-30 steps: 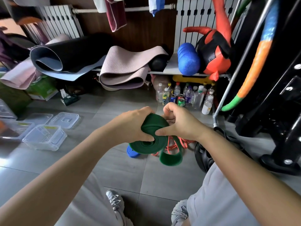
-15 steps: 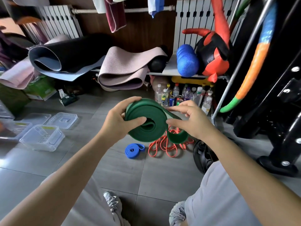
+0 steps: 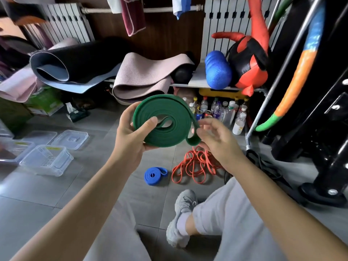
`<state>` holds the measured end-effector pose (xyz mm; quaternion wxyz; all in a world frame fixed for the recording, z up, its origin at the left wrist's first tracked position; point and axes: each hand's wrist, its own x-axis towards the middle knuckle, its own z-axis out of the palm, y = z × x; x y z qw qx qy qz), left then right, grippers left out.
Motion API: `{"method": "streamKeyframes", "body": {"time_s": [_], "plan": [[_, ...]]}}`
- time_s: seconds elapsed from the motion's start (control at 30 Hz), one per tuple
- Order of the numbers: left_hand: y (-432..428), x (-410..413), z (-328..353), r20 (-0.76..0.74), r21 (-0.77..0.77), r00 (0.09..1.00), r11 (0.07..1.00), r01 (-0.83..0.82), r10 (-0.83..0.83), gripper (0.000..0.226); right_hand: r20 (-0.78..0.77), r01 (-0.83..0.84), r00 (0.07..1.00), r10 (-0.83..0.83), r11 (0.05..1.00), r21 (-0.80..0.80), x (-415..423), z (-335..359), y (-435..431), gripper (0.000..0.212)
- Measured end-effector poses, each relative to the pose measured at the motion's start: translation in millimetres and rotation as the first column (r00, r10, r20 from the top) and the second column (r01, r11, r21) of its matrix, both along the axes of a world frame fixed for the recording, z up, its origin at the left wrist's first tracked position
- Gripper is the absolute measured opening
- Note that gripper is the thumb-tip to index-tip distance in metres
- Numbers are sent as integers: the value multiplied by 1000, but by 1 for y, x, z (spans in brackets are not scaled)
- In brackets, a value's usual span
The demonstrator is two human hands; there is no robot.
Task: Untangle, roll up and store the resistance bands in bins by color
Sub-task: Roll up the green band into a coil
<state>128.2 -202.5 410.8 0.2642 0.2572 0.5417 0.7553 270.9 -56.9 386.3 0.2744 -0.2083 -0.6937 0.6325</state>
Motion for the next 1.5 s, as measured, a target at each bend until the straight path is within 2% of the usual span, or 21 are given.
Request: {"method": "streamKeyframes", "body": {"time_s": [0.1, 0.13, 0.27, 0.33, 0.4, 0.5, 0.53, 0.63, 0.77, 0.9, 1.0, 1.1, 1.17, 1.2, 1.27, 1.3, 1.37, 1.43, 1.5], "plan": [[7, -6, -1, -24, -4, 998, 998, -64, 63, 54, 84, 79, 991, -104, 962, 260, -21, 3, 9, 17], [11, -9, -2, -35, -17, 996, 996, -82, 82, 54, 100, 78, 989, -109, 959, 272, -29, 5, 11, 19], [20, -29, -10, -23, -48, 993, 992, -117, 116, 49, 144, 8, 989, -21, 996, 87, -63, 10, 16, 16], [20, -45, -17, -3, -69, 992, 990, -123, 123, 51, 155, -38, 987, 31, 998, 44, -78, 9, 18, 34], [19, -64, -26, 21, -98, 991, 986, -133, 136, 54, 188, -106, 978, 92, 992, 65, -97, 3, 21, 39], [20, -94, -48, -1, -183, 987, 970, -160, 162, 52, 304, -208, 936, 179, 976, 69, -132, -17, 22, 20], [22, -103, -58, -9, -227, 985, 959, -169, 171, 47, 355, -219, 918, 178, 973, 78, -146, -27, 23, 16], [28, -131, -96, 43, -349, 968, 911, -219, 249, 19, 480, -213, 867, 134, 970, 114, -186, -68, 26, 31], [36, -169, -163, 188, -536, 909, 815, -222, 372, 35, 642, -277, 762, 82, 938, 209, -229, -136, 29, 37], [36, -193, -240, 292, -680, 876, 728, -92, 384, 28, 803, -363, 586, 107, 921, 142, -259, -220, 28, 51], [32, -197, -297, 371, -738, 838, 675, 4, 400, 28, 883, -390, 448, 140, 919, 52, -271, -287, 23, 48], [24, -202, -354, 364, -788, 827, 615, 28, 429, 39, 905, -313, 344, 252, 939, -143, -276, -352, 8, 43], [16, -205, -389, 282, -834, 843, 552, -20, 458, 69, 909, -256, 280, 310, 936, -241, -281, -385, -3, 44], [11, -203, -405, 233, -860, 843, 508, -54, 485, 74, 911, -232, 250, 329, 933, -273, -284, -401, -10, 50], [2, -197, -426, 128, -889, 831, 434, -145, 541, 55, 909, -162, 220, 354, 932, -323, -297, -423, -22, 65], [-1, -194, -432, 63, -898, 837, 398, -190, 543, 49, 902, -117, 223, 370, 929, -352, -305, -433, -28, 71], [-6, -196, -452, -18, -906, 867, 358, -224, 498, 55, 871, 3, 244, 427, 897, -441, -323, -448, -39, 80], [-9, -213, -471, -33, -914, 892, 347, -210, 451, 59, 854, 104, 296, 428, 874, -474, -336, -465, -50, 90], [-8, -234, -486, -21, -929, 918, 332, -165, 396, 65, 853, 157, 343, 394, 871, -466, -337, -489, -57, 84]]}}
